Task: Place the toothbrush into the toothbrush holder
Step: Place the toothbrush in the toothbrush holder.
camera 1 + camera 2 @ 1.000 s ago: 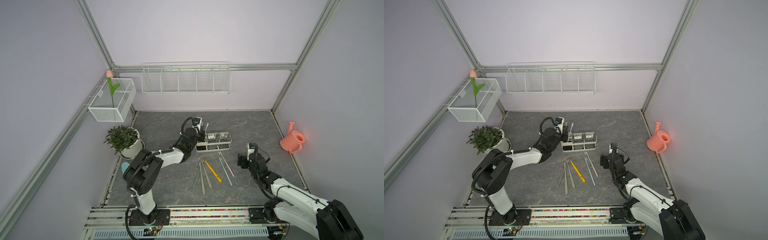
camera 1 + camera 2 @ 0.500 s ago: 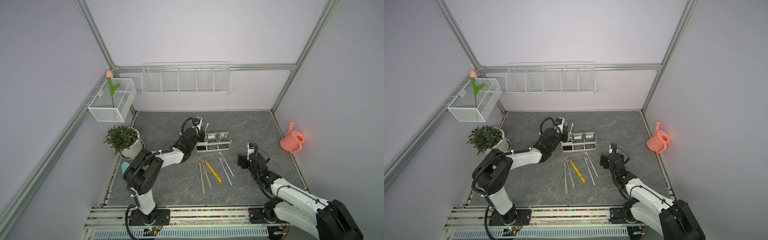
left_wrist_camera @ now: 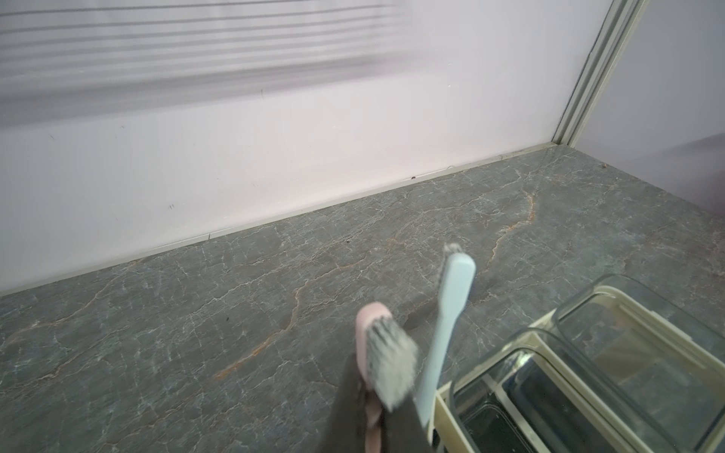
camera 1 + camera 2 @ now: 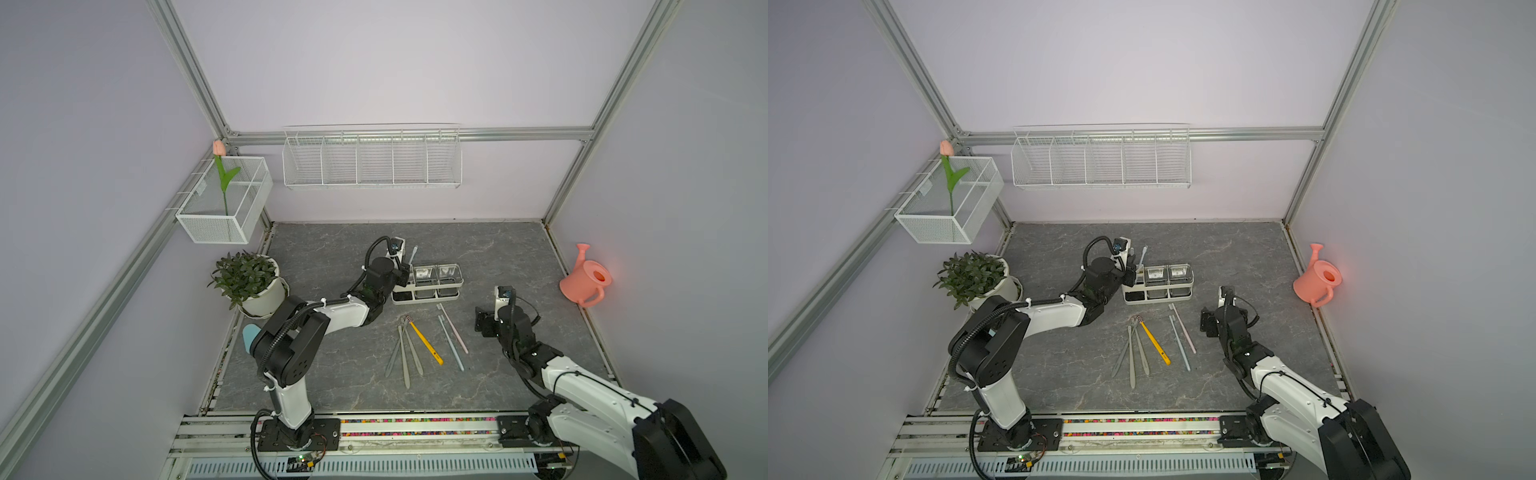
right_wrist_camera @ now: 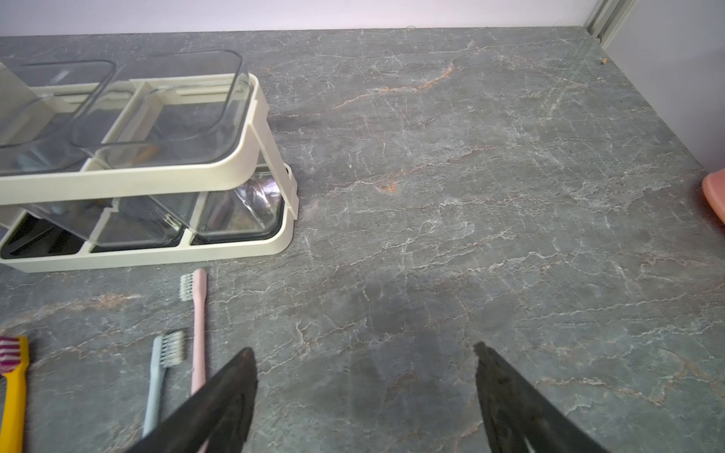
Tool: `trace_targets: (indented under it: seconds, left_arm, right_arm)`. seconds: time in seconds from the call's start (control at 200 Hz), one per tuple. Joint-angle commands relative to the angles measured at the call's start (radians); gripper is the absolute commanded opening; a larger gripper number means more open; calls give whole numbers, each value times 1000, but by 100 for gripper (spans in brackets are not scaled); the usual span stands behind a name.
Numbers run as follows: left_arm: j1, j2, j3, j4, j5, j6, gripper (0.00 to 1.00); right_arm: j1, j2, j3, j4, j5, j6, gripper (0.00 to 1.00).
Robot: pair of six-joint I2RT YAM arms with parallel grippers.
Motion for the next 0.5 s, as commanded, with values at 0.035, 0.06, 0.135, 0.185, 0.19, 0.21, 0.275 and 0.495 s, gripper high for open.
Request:
trace_targets:
  seconds: [0.035,0.06,0.135,0.185,0.19,0.21,0.275,0.495]
  left_arm:
    - [4,30,-9,-3,-10,18,0]
    - [4,34,-9,-3,-8,23,0]
    - [2,40,-8,-6,-8,35,0]
    - [3,42,-7,-9,-11,38,0]
    - [2,43,-7,-9,-11,38,0]
    - [2,43,-8,-9,-11,38,0]
    - [2,43,-9,-10,-12,39,0]
    - [1,43,-6,-13,-19,37,1]
  right_arm:
    - [-5,-2,20,0,12,-9,89]
    - [-4,-2,20,1,13,-9,89]
    - [-4,-2,19,0,13,-9,89]
    - [-5,-2,19,1,14,-10,89]
    - [-4,-2,19,0,15,-10,89]
    - [-5,-2,19,0,15,-10,89]
    - [-4,-2,19,1,14,-10,89]
    - [-4,2,19,3,11,-8,89]
